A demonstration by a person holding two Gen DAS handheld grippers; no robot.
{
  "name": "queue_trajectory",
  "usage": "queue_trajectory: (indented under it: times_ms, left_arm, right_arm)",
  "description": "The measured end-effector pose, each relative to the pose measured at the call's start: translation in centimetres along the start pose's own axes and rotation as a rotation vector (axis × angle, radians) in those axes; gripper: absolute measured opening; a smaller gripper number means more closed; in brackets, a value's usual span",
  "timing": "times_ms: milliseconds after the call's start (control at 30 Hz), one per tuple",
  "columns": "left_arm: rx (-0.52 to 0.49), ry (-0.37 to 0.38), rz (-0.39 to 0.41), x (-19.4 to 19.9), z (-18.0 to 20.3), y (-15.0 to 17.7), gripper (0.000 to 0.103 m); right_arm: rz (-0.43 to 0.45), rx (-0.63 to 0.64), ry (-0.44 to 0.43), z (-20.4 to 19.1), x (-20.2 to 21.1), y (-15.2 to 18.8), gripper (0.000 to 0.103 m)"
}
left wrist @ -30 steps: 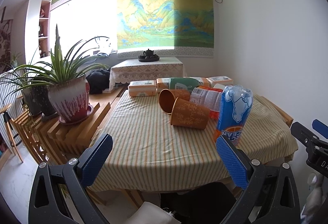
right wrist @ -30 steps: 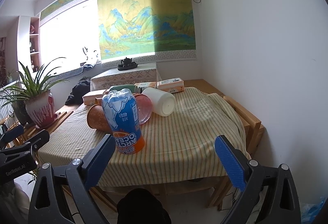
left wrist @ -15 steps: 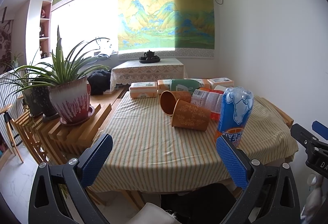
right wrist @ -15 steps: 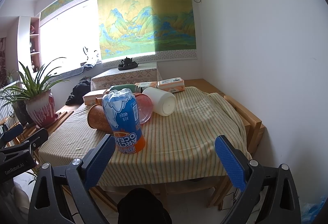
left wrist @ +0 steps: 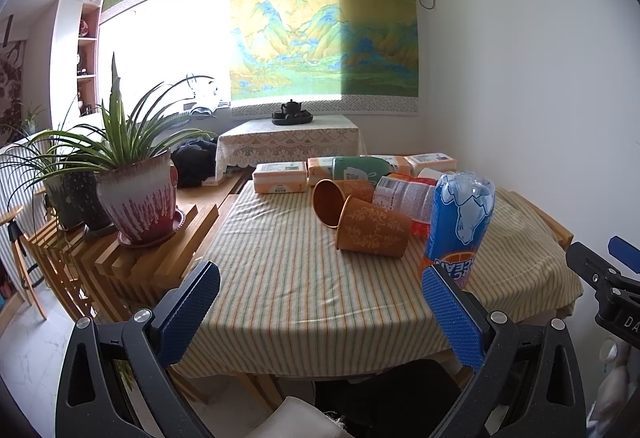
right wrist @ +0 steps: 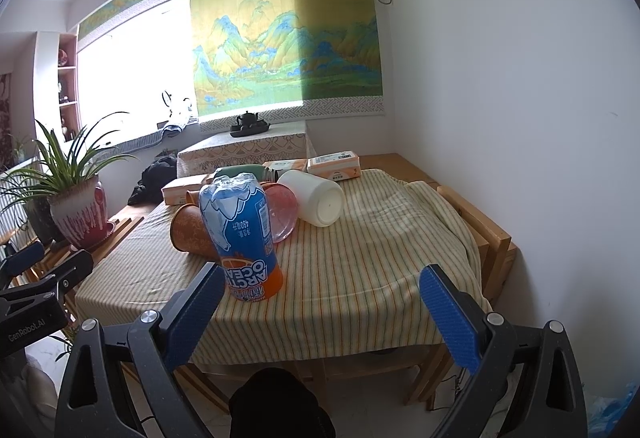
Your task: Flip cup upside down
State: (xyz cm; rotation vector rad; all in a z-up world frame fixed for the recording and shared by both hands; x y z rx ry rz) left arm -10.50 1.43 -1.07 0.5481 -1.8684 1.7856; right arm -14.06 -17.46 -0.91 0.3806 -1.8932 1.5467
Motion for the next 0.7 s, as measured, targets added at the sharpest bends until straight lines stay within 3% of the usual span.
queue_trajectory:
  times_ms: [700]
  left_arm:
    - [-0.009, -0.005, 0.008, 0.11, -0.07, 0.13, 0.102]
  right_arm:
    - [-0.007, 0.002, -0.003, -0.10, -0.20, 0.05, 0.096]
Point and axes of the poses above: each gripper's, at about its wrist camera, not at the fingertips, and x roughly against the way its jaws point, z to its right, y to its underside, the point moved 2 cm from there along -x, roughly the way its jaws point, and after that the axes turned 14 degrees about -z, right-handed, at the moved point
